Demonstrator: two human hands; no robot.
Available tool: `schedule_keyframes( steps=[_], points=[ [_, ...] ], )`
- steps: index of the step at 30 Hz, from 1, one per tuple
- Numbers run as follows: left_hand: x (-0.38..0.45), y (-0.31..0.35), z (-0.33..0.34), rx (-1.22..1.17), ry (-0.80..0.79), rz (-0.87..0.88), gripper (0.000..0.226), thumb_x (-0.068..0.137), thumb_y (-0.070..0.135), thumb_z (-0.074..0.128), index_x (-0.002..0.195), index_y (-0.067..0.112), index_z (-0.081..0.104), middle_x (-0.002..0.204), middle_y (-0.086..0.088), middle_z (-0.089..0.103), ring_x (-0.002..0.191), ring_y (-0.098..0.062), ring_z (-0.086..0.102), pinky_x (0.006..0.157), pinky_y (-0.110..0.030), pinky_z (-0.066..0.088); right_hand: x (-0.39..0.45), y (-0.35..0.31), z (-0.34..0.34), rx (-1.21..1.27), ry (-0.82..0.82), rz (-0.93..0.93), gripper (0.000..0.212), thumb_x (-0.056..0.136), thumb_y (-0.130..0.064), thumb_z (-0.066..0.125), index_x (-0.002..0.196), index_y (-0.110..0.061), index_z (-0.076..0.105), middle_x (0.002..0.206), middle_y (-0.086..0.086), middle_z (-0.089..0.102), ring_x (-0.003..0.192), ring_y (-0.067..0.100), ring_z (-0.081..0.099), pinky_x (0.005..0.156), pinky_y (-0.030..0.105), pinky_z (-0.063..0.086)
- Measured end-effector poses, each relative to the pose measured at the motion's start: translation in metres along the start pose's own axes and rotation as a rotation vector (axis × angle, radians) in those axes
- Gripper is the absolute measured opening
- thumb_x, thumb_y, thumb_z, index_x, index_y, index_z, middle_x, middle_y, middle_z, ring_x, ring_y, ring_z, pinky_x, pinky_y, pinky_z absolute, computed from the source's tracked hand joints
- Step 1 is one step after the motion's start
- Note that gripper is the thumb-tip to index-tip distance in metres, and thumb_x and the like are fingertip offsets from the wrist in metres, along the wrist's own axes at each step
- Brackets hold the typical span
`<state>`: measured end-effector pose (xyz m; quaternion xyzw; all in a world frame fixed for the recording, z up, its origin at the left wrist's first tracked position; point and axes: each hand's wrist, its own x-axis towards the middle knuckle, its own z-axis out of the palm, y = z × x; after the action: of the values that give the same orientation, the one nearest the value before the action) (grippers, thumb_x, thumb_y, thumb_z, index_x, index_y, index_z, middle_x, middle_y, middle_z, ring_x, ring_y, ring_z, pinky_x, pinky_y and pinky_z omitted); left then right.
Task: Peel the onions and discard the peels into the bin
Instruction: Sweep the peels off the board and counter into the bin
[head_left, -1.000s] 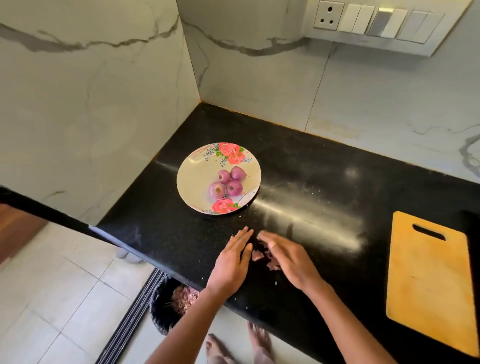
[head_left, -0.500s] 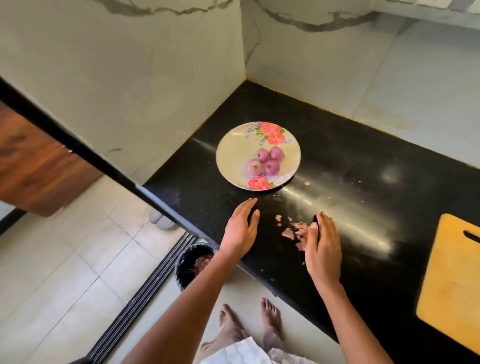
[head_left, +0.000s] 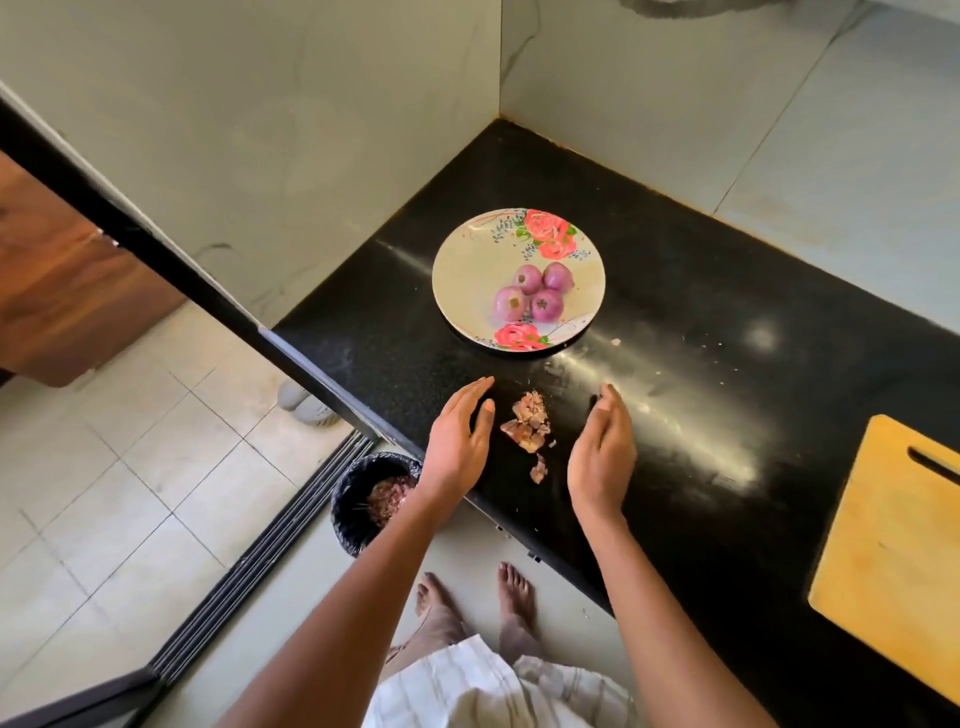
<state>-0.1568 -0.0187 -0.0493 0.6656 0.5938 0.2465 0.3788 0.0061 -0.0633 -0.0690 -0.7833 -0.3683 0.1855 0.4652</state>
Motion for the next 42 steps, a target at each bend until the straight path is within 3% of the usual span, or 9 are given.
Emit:
schedule_keyframes(
  steps=[4, 11, 17, 20, 25, 30, 33, 37, 42],
  points=[
    [-0.002, -0.001, 0.000, -0.004, 0.019, 0.012, 0.039, 0.109, 0.025, 0.045, 0.145, 0.015, 0.055, 0.148, -0.002, 0.054, 0.139, -0.012, 0.045, 0.113, -0.016, 0.028, -0.019, 0.003, 0.027, -0.164, -0.075, -0.102, 0.053, 0.109, -0.032, 0.027, 0.142, -0.003, 0.055, 0.149, 0.014, 0.054, 0.145, 0.027, 0.041, 0.126, 0.037, 0.019],
    [-0.004, -0.013, -0.017, -0.014, 0.119, -0.034, 0.036, 0.108, 0.021, 0.047, 0.141, 0.014, 0.058, 0.143, -0.004, 0.058, 0.135, -0.015, 0.050, 0.116, -0.032, 0.037, -0.021, -0.046, 0.093, -0.024, -0.253, -0.153, 0.049, 0.107, -0.030, 0.032, 0.138, -0.004, 0.060, 0.143, 0.012, 0.059, 0.141, 0.023, 0.047, 0.124, 0.038, 0.026],
    [-0.021, -0.029, -0.036, -0.023, 0.183, -0.096, 0.037, 0.109, 0.029, 0.043, 0.143, 0.021, 0.057, 0.143, 0.004, 0.057, 0.132, -0.008, 0.049, 0.109, -0.023, 0.038, -0.006, -0.032, 0.053, 0.127, -0.070, -0.055, 0.039, 0.110, -0.021, 0.036, 0.133, -0.009, 0.064, 0.135, 0.005, 0.065, 0.127, 0.013, 0.056, 0.107, 0.010, 0.035],
    [-0.030, -0.032, -0.036, -0.061, 0.232, -0.101, 0.037, 0.109, 0.030, 0.043, 0.141, 0.021, 0.059, 0.141, 0.006, 0.058, 0.129, -0.002, 0.049, 0.108, -0.018, 0.037, -0.021, -0.018, 0.053, -0.038, -0.165, -0.145, 0.046, 0.109, -0.025, 0.031, 0.136, -0.004, 0.061, 0.140, 0.011, 0.061, 0.137, 0.024, 0.050, 0.122, 0.030, 0.027],
    [-0.036, -0.038, -0.039, -0.088, 0.324, -0.125, 0.036, 0.109, 0.029, 0.044, 0.138, 0.020, 0.061, 0.138, 0.005, 0.061, 0.129, -0.004, 0.052, 0.107, -0.016, 0.037, -0.037, -0.045, 0.100, -0.082, -0.345, -0.221, 0.054, 0.109, -0.033, 0.024, 0.142, -0.005, 0.057, 0.147, 0.010, 0.056, 0.145, 0.022, 0.041, 0.125, 0.034, 0.021],
    [-0.045, -0.051, -0.050, -0.119, 0.398, -0.167, 0.037, 0.108, 0.033, 0.042, 0.138, 0.022, 0.062, 0.136, 0.008, 0.061, 0.126, 0.000, 0.051, 0.106, -0.014, 0.038, -0.028, -0.071, 0.106, 0.185, -0.450, -0.164, 0.040, 0.111, -0.023, 0.034, 0.140, -0.011, 0.059, 0.142, 0.000, 0.058, 0.125, -0.002, 0.050, 0.103, 0.006, 0.035],
    [-0.048, -0.054, -0.053, -0.145, 0.406, -0.204, 0.036, 0.109, 0.030, 0.044, 0.139, 0.021, 0.061, 0.138, 0.007, 0.060, 0.127, -0.001, 0.049, 0.100, -0.001, 0.030, -0.020, -0.055, 0.088, 0.131, -0.277, -0.118, 0.040, 0.110, -0.022, 0.034, 0.137, -0.009, 0.061, 0.140, 0.006, 0.061, 0.129, 0.008, 0.052, 0.110, 0.020, 0.038],
    [-0.045, -0.055, -0.048, -0.134, 0.411, -0.219, 0.035, 0.109, 0.028, 0.044, 0.139, 0.019, 0.060, 0.138, 0.005, 0.060, 0.127, 0.000, 0.049, 0.101, -0.003, 0.031, -0.043, -0.046, 0.100, -0.073, -0.418, -0.286, 0.050, 0.109, -0.028, 0.026, 0.143, -0.006, 0.055, 0.149, 0.010, 0.054, 0.145, 0.022, 0.041, 0.125, 0.031, 0.016],
    [-0.045, -0.062, -0.048, -0.255, 0.483, -0.275, 0.034, 0.109, 0.027, 0.043, 0.137, 0.021, 0.062, 0.134, 0.009, 0.062, 0.124, 0.001, 0.052, 0.105, -0.011, 0.037, -0.050, -0.082, 0.141, -0.079, -0.576, -0.339, 0.054, 0.110, -0.034, 0.022, 0.149, -0.009, 0.049, 0.155, 0.006, 0.048, 0.149, 0.015, 0.035, 0.127, 0.035, 0.019]
  ],
)
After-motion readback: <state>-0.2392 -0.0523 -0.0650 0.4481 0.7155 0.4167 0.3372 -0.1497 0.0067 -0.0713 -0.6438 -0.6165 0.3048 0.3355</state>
